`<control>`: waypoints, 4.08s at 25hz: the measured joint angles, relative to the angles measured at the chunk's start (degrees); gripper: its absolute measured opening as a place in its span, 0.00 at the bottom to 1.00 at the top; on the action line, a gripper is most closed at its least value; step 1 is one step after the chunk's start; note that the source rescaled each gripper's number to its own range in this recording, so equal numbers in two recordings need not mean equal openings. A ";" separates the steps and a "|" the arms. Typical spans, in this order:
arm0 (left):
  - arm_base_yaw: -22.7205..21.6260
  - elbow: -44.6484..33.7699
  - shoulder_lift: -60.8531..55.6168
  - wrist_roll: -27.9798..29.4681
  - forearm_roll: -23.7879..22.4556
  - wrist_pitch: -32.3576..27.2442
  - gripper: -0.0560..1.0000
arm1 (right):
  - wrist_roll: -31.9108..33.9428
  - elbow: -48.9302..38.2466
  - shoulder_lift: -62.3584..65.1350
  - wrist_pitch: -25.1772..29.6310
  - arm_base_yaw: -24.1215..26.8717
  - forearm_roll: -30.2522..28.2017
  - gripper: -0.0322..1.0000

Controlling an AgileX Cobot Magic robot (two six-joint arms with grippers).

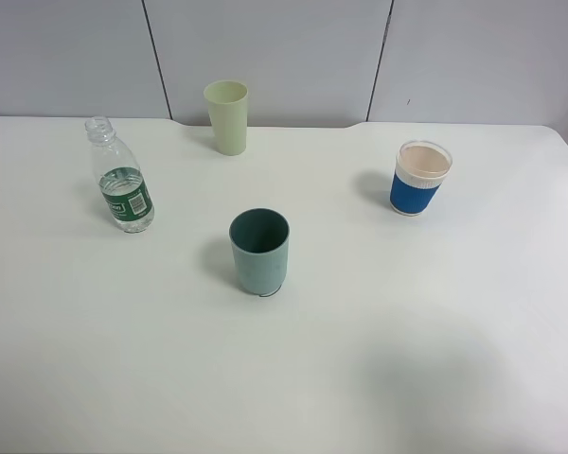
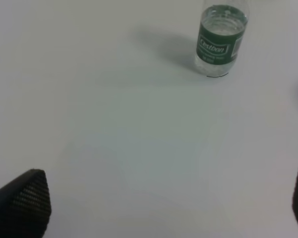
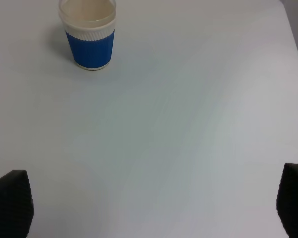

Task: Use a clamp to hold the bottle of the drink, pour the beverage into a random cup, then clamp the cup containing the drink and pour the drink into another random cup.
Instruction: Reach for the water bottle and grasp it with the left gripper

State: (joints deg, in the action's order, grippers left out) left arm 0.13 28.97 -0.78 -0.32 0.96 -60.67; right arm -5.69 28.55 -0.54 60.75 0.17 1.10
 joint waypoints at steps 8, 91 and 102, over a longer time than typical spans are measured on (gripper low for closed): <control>0.00 0.00 0.00 0.00 0.00 0.00 1.00 | 0.00 0.00 0.00 0.00 0.00 0.00 1.00; 0.00 2.06 0.64 0.00 1.19 2.54 1.00 | 0.00 0.00 0.00 0.00 0.00 0.00 1.00; 0.00 10.21 17.92 -5.44 2.90 5.08 1.00 | 0.00 0.00 0.00 0.00 0.00 0.00 1.00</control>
State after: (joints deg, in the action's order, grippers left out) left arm 0.13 39.18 17.13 -5.76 3.87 -55.59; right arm -5.69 28.55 -0.54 60.75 0.17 1.10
